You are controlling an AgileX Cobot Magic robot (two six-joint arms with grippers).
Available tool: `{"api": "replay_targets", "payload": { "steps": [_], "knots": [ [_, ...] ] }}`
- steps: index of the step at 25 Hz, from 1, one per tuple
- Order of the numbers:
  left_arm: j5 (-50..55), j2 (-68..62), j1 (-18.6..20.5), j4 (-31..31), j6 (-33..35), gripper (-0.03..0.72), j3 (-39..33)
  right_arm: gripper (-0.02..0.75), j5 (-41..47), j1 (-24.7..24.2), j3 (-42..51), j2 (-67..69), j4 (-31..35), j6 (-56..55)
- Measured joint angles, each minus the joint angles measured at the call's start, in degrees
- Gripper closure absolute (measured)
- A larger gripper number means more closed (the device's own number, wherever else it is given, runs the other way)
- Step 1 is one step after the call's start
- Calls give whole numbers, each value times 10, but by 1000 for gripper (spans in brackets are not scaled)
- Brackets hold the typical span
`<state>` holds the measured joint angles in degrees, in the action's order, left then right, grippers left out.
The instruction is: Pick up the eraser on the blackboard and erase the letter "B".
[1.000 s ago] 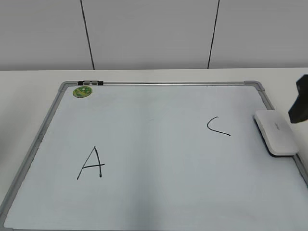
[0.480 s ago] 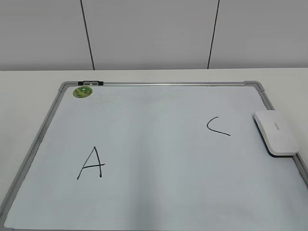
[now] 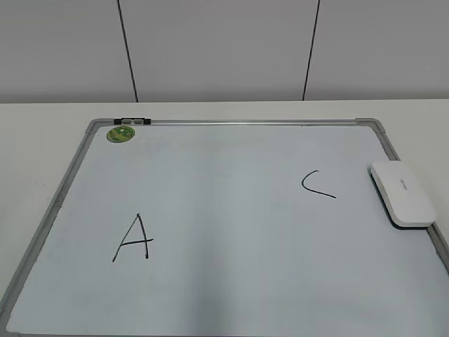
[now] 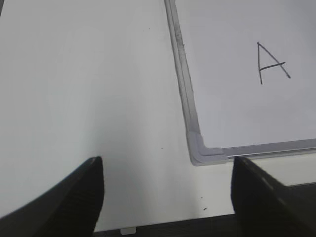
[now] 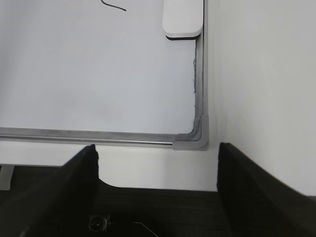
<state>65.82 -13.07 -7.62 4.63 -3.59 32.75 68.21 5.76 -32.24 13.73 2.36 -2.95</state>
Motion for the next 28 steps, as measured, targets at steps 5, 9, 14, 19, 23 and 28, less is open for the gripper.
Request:
{"api": "replay_targets", "payload": {
  "steps": [5,9,14,19,23,28],
  "knots": [
    [-14,2,-6,7,-4,100,-28,183,-14,3,35,-9,-17,6],
    [-23,6,-9,14,-5,101,-30,183,-25,8,42,-9,-24,14],
    [-27,6,-9,14,-5,101,-30,183,-28,8,42,-9,-24,16],
    [-27,6,-9,2,-5,101,-31,183,-29,9,42,-9,-24,16],
    [-27,6,-9,1,-5,101,-31,183,-29,9,42,-9,-24,16],
    [-27,6,-9,1,-5,101,-31,183,-29,9,42,-9,-24,16]
  ]
}}
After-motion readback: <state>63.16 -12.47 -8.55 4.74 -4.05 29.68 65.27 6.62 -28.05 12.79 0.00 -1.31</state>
